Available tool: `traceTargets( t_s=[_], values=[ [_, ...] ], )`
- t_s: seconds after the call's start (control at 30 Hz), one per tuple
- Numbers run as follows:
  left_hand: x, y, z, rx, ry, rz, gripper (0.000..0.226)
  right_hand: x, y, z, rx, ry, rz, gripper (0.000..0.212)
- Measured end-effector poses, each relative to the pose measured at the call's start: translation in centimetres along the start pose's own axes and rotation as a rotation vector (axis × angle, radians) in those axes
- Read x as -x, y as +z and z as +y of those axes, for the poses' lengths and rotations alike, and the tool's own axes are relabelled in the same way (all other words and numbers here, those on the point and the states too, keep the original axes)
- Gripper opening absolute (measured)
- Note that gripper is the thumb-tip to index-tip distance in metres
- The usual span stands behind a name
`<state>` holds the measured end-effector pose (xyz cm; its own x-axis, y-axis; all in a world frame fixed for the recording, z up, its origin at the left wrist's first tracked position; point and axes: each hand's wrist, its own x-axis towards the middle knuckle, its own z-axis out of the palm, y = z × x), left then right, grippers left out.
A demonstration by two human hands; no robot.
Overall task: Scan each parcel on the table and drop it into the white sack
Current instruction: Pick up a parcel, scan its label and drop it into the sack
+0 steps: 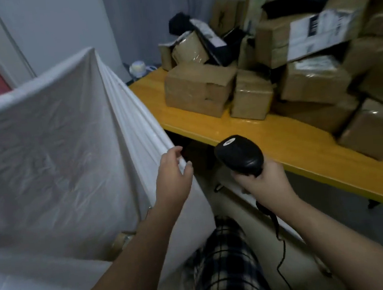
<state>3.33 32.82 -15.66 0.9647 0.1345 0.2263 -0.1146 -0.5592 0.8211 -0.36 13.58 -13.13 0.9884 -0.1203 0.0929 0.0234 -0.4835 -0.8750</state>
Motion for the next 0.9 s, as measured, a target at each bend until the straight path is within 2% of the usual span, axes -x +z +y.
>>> traceTargets(
  t_s=[0.13, 0.37, 0.57, 0.67, 0.73, 0.83, 0.9],
  values=[
    [0.7, 1.7, 6.5, 0.056, 0.117, -0.1, 0.045, 0.2, -5.9, 0.6, -0.026, 0.012, 0.141, 0.021],
    [0.5, 7.8, 15.7, -0.048, 0.398, -0.268, 0.048, 2.3, -15.8, 2.0, -0.198, -0.002, 0.425, 0.023],
    [0.1, 14.7, 23.5, -0.176, 0.63, -0.345, 0.062, 4.3, -22.6, 4.0, -0.448, 0.061, 0.564, 0.01],
    [-1.7, 17.3, 27.6, -0.228, 0.631, -0.363, 0.084, 5.3, -25.1, 5.7, -0.708, 0.17, 0.638, 0.006],
    [-3.4, 18.7, 29.8, -0.215, 0.566, -0.411, 0.1, 5.5, -26.2, 6.6, -0.848, 0.221, 0.658, 0.006],
    [-5.5, 20.2, 31.6, -0.217, 0.472, -0.529, 0.116, 5.4, -26.7, 7.7, -0.967, 0.261, 0.676, 0.009],
    [-6.3, 20.7, 31.8, -0.184, 0.447, -0.647, 0.118, 5.2, -26.5, 8.3, -1.014, 0.282, 0.686, 0.01]
  ],
)
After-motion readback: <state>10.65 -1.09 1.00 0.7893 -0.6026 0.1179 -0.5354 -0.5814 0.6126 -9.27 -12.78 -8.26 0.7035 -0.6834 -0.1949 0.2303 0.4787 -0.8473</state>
